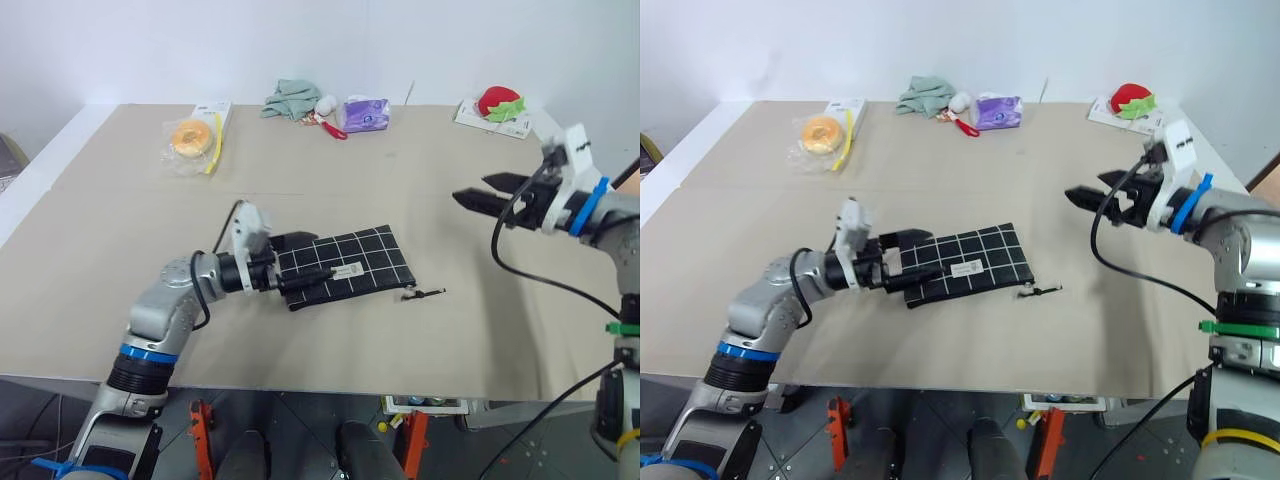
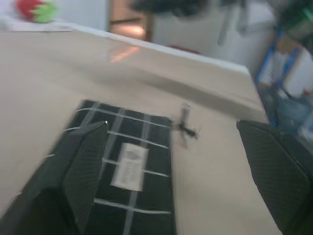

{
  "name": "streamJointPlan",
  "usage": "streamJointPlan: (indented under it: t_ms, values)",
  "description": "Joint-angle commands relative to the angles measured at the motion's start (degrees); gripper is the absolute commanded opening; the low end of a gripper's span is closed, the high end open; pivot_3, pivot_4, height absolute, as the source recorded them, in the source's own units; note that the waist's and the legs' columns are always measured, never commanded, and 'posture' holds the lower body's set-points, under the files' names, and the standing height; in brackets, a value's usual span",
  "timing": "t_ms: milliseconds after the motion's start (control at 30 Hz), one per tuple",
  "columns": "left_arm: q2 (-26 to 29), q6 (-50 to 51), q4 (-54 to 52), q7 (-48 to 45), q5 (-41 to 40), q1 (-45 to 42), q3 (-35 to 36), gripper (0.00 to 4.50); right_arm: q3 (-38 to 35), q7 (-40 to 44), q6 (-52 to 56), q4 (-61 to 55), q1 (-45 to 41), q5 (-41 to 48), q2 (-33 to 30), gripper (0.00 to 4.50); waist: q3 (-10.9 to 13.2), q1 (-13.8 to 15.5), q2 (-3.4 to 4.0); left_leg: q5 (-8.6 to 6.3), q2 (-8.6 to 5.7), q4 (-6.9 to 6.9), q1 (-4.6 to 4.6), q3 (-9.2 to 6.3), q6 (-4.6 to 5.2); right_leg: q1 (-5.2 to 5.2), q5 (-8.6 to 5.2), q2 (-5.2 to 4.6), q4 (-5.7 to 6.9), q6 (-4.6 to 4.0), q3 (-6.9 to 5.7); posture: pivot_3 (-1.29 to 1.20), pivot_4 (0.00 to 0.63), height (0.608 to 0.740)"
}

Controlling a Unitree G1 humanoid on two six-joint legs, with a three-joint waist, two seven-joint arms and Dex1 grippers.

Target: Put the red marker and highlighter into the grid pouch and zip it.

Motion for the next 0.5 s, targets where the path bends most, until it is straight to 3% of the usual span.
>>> streamJointPlan:
  t_ms: [33, 167, 367, 500]
  values:
    - [3.7, 0.4, -0.8, 8.6, 0.6, 0.8, 9.4, 4.45, -1.9, -1.9, -7.9, -1.6, 3.0, -2.6, -0.7, 4.48, 0.0, -0.2, -0.01, 0.0, 0.03, 0.0, 0.01, 0.0, 0.0, 0.0, 0.0, 0.04, 0.0, 0.0, 0.0, 0.0, 0.15, 0.74]
    - [11.3, 0.3, 0.0, 8.4, 3.2, 5.5, 13.2, 4.45, -2.9, 0.0, -15.4, -0.8, 8.8, -3.4, -0.6, 4.48, 0.0, -0.3, -0.01, 0.0, 0.1, -0.04, 0.12, 0.04, 0.0, 0.04, 0.0, 0.11, 0.0, -0.01, 0.03, 0.0, 0.15, 0.74]
    - [20.8, -1.0, 0.3, 3.6, 6.2, 12.5, 13.6, 4.45, -2.2, 6.4, -17.4, 4.0, 12.0, -3.0, -3.3, 4.48, 0.1, 0.0, -0.09, 0.02, 0.06, -0.01, 0.1, 0.07, -0.04, 0.06, -0.03, 0.06, -0.01, 0.02, 0.04, 0.0, 0.15, 0.74]
    - [22.6, -2.6, 2.2, 2.8, 6.6, 12.8, 14.6, 4.45, -1.3, 8.0, -17.7, 6.3, 11.3, -3.4, -3.5, 4.48, 0.1, 0.1, -0.1, 0.02, 0.08, -0.01, 0.12, 0.07, -0.04, 0.07, -0.17, 0.07, -0.01, 0.25, 0.03, 0.0, 0.15, 0.74]
